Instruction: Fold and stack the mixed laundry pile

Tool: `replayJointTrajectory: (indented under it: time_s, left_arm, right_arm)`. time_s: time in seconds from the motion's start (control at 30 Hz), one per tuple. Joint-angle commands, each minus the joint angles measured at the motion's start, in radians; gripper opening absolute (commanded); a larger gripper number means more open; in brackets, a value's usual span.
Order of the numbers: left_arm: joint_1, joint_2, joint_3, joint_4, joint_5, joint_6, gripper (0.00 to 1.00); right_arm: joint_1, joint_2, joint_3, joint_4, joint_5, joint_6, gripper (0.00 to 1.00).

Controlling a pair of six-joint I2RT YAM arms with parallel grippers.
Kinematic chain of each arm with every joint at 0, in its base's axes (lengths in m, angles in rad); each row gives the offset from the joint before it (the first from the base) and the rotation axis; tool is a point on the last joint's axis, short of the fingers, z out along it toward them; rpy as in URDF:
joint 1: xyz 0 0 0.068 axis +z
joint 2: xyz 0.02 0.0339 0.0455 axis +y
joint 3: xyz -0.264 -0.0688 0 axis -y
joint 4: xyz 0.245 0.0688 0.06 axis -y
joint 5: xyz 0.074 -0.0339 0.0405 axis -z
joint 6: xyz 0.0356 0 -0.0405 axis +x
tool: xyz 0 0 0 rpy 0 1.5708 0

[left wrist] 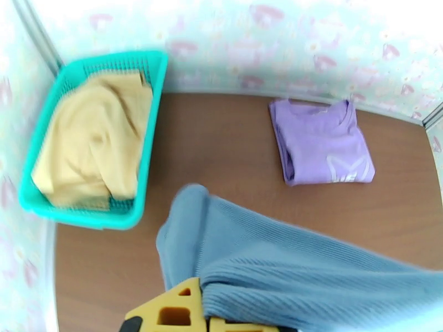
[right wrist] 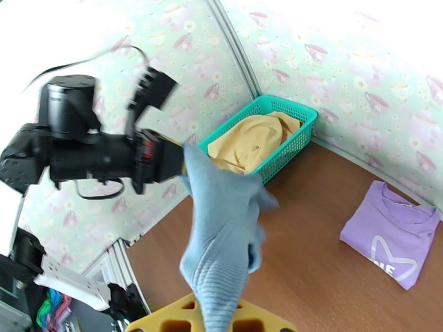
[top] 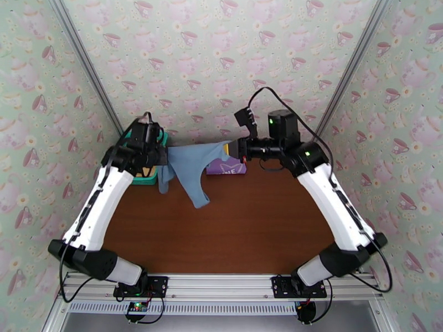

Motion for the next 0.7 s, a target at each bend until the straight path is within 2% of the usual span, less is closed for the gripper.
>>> replayJointTrajectory:
  time_s: [0.0,0.1,0.23,0.37,0.67]
  left_arm:
    - [0.001,0.054,0.128,-0.130,0.033,0.075,0.00]
    - [-0.024,0.049,0.148,-0.160,0.044,0.078,0.00]
    - [-0.053,-0.006,0.046,-0.132,0.073,0.060,0.00]
    - [-0.071,-0.066,-0.051,-0.110,0.110,0.026,0.00]
    - [-0.157,-0.218,-0.184,-0.233,0.147,-0.063,0.00]
  right_arm:
    - [-0.042,0.028,0.070,-0.041,-0.070,0.059,0.00]
    - [-0.046,0.010,0.018,-0.026,-0.089,0.058,0.00]
    - [-0.047,-0.037,-0.079,-0.011,-0.092,0.041,0.00]
    - [-0.048,-0.063,-0.101,-0.049,-0.090,0.016,0.00]
    - [-0.048,-0.221,-0.241,-0.125,-0.091,-0.023,0.00]
